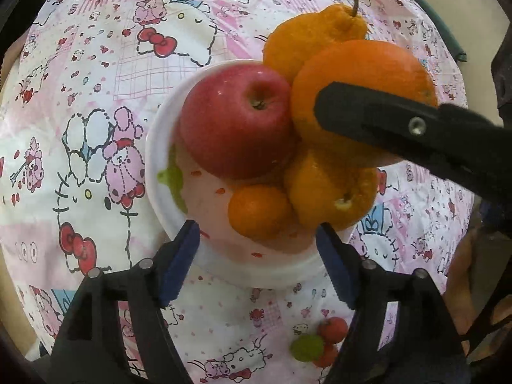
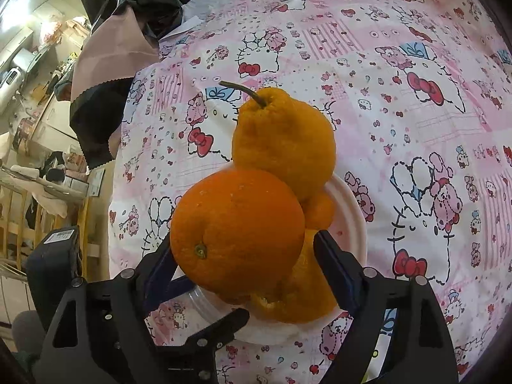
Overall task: Organize fruits
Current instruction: 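Place the orange atop the plate pile with the right tool while the left tool sets the mandarin down, then move the left tool to a green lime on the sheet and grasp it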
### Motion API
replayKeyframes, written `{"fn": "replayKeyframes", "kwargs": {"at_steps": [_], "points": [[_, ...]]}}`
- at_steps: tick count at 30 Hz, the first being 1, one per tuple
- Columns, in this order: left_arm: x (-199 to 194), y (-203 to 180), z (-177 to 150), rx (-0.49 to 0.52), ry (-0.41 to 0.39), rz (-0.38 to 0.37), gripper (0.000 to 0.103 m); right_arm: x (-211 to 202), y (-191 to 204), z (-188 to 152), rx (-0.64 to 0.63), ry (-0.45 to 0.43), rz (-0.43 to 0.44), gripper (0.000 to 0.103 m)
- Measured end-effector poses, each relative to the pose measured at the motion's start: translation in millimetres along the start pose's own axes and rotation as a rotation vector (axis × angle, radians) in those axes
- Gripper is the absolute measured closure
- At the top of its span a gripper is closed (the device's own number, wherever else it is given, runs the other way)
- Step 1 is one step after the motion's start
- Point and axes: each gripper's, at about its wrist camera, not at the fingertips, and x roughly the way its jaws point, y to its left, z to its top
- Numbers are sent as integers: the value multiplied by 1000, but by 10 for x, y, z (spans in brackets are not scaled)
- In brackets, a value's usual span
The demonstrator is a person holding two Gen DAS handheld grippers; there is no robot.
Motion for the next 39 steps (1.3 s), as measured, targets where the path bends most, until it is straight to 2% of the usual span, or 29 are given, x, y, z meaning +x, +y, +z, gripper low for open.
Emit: {"fn": "replayKeyframes", "kwargs": {"at_steps": [4,13,21,24,30,35,39], "points": [[-72,-6,-5,6,-13,22,31,-25,4,-11,-3,-2,0,11],[-325,18,-39,11,-79,20,30,-123,33,-27,-16,1,26,10],[-467,93,-116,9,-114,56,30,-419,-6,-107,-7,-51,8,9],[-524,62,-163,27,-135,92,30,-553,-31,-144,-2,-73,-5,9],[-570,-59,-262,110,-179,200,31,-907,-163,-443,34,-101,-14,9],[-671,-90,-329,83,-198,202,31,-1171,-255,-697,52,-120,-24,9],[-808,-144,-451,103,-235,211,31,-1322,-358,-905,79,-141,-33,9]]}}
